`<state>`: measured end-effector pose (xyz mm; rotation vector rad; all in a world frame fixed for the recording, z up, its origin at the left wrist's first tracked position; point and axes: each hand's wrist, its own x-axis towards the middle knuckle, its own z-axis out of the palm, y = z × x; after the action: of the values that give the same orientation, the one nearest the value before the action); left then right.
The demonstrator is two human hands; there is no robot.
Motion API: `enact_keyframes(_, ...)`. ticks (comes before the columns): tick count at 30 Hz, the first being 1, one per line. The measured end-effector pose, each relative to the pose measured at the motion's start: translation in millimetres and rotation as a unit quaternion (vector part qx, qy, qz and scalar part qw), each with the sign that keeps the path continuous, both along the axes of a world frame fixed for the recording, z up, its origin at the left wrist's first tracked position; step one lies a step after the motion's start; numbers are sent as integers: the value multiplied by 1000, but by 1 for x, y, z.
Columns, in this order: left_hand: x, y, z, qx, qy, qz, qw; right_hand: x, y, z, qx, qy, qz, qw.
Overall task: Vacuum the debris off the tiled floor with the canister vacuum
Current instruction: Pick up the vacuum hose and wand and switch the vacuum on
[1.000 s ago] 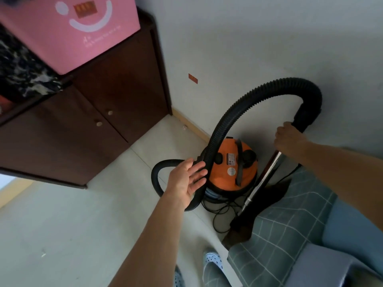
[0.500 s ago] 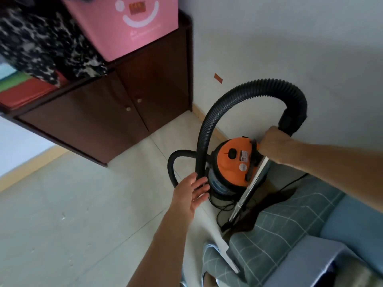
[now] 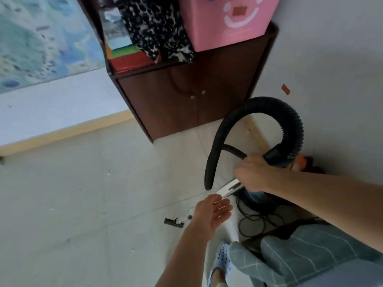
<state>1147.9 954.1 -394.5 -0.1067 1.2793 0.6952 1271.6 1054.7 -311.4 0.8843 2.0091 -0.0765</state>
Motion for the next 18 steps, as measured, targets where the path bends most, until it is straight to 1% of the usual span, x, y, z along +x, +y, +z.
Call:
enact_keyframes(3,-29,-14,0,-16,-10,25,999,-55,-18,1,-28,53,-23,998)
enact_keyframes(8,-71,-33,-3,-22,-28,117,993,-128,-41,-9,-80,100,-75,989)
enact_keyframes(12,-113,-43,-9,-10,-62,250,966,-179,-60,-11,-113,112,-138,978)
enact_keyframes(14,-135,-49,-11,6,-78,298,951,-204,-66,-10,-136,122,-161,970)
enact_keyframes(16,-157,-55,-12,19,-79,323,943,-227,-72,-9,-165,135,-174,961)
enact_keyframes(18,-177,-59,-10,22,-79,322,943,-246,-76,-7,-175,154,-167,958)
